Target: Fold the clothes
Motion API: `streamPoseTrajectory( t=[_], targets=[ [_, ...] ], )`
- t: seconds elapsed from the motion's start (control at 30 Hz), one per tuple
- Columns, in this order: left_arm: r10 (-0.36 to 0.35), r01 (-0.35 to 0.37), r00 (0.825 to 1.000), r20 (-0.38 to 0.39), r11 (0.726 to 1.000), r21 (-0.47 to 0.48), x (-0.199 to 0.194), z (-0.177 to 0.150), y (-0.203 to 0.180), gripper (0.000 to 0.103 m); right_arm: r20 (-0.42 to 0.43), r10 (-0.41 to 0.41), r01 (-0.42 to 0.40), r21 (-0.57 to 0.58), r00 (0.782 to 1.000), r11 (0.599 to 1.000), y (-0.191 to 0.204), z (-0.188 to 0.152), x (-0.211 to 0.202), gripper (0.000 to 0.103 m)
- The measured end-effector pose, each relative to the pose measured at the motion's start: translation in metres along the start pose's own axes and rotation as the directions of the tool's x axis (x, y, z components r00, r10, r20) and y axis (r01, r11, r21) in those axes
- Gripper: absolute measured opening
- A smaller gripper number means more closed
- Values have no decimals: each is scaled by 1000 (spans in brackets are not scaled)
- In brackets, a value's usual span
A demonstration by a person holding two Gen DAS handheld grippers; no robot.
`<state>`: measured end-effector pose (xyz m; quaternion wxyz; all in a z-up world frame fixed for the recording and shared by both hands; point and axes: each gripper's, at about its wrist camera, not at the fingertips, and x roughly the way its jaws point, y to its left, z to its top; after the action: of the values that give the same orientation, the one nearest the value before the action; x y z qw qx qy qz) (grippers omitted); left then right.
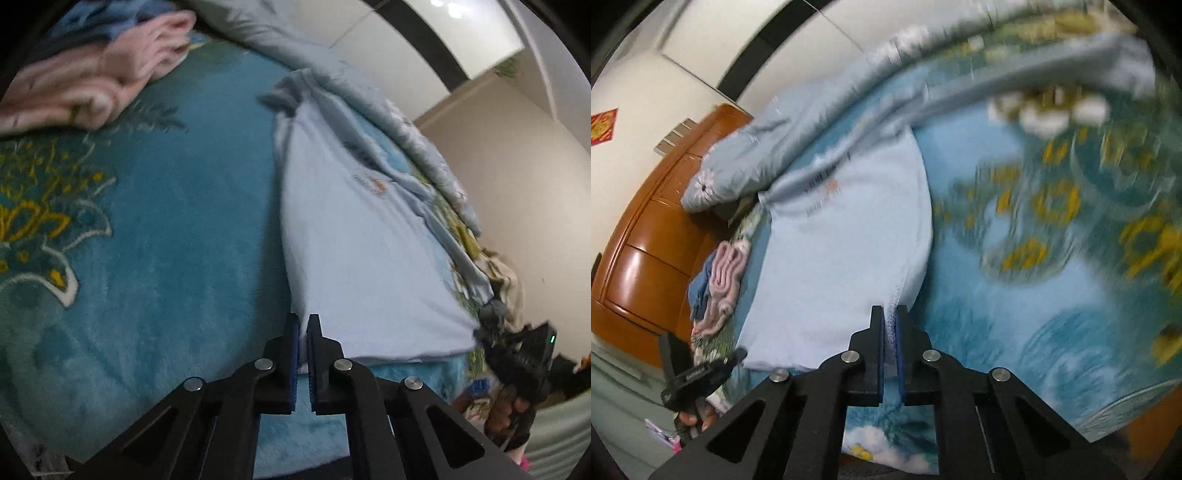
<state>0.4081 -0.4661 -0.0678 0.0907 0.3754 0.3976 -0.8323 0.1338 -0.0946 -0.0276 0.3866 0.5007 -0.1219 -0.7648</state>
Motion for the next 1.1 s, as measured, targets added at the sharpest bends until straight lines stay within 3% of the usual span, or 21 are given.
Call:
streamPoseTrajectory(
  t=[0.17, 0.4, 0.5, 0.57, 0.67, 0.73, 0.87, 1.03, 1.1],
  targets=[
    [7, -4, 999, -33, 996, 90, -3, -12, -17, 4, 51, -49, 50, -26, 997, 998, -2, 2, -19, 5],
    [33, -28, 995, -96, 998, 51, 22, -14, -3, 5, -9, -100, 100, 25, 995, 995, -29, -8, 5, 5],
    [30, -24, 997, -67, 996, 83, 16, -10, -8, 7, 3, -84, 84, 14, 996, 996, -31, -11, 7, 6],
    [33, -29, 999, -41, 994, 110, 12, -8, -11, 18, 3, -95, 95, 5, 995, 995, -32, -10, 7, 6],
    [84, -85, 996, 11, 988, 128, 5, 1, -4, 43, 25, -148, 150, -51, 989, 987, -26, -7, 2, 23],
    [96, -100, 995, 39, 990, 102, 3, 13, 7, 46, 81, -183, 189, -77, 980, 979, -22, -2, -8, 45],
    [145, -148, 986, 82, 988, 37, 15, 54, 27, 48, 166, -203, 211, -31, 965, 977, -14, 23, -10, 45],
    [254, -252, 960, 114, 967, -38, 51, 112, 37, 48, 80, -127, 127, -3, 989, 992, 15, 61, 57, 45],
    [288, -288, 950, 120, 957, -22, 66, 131, 34, 48, 40, -111, 112, -16, 993, 994, 26, 75, 86, 45]
  ],
)
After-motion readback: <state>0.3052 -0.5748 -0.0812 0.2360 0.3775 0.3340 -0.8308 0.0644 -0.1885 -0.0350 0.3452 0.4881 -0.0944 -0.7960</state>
